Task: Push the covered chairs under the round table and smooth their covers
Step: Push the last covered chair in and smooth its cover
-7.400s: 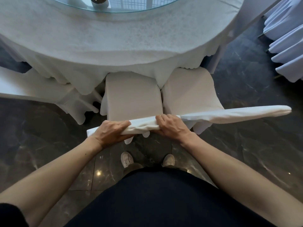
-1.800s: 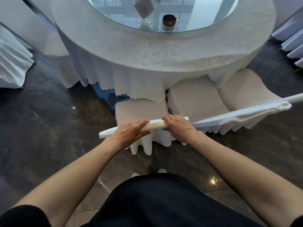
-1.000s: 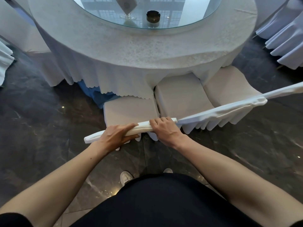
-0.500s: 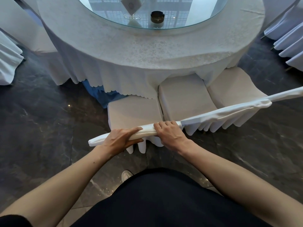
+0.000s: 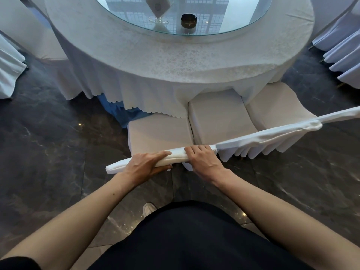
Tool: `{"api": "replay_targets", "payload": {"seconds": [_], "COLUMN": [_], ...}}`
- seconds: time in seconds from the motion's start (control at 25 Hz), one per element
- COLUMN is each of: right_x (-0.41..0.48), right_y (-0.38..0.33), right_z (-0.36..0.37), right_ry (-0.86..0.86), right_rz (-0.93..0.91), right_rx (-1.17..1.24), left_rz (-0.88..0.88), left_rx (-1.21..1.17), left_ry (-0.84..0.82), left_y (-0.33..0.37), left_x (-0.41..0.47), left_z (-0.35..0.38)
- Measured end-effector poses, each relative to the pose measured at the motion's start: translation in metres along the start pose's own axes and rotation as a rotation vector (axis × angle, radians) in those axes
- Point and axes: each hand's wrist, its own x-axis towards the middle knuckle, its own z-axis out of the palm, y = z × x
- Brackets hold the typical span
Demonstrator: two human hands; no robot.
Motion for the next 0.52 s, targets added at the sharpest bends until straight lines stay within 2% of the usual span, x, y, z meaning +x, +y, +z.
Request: {"api": "replay_targets", "payload": {"seconds": [0.32, 0.52], "right_x": [-0.006, -0.01], "right_y": [0.008, 0.002], "right_z": [-0.003, -0.003], "right_ry": [-0.049, -0.03], "right_rz": [-0.009, 0.082], "right_rx": [0.222, 0.34], "left_rz": [-0.042, -0.126], "left_rx": [0.006, -0.009], "left_ry": [0.003, -0.013], "left_y": [0.009, 0.014], "left_x": [-0.001, -0.002], "left_z": [-0.003, -0.007]}}
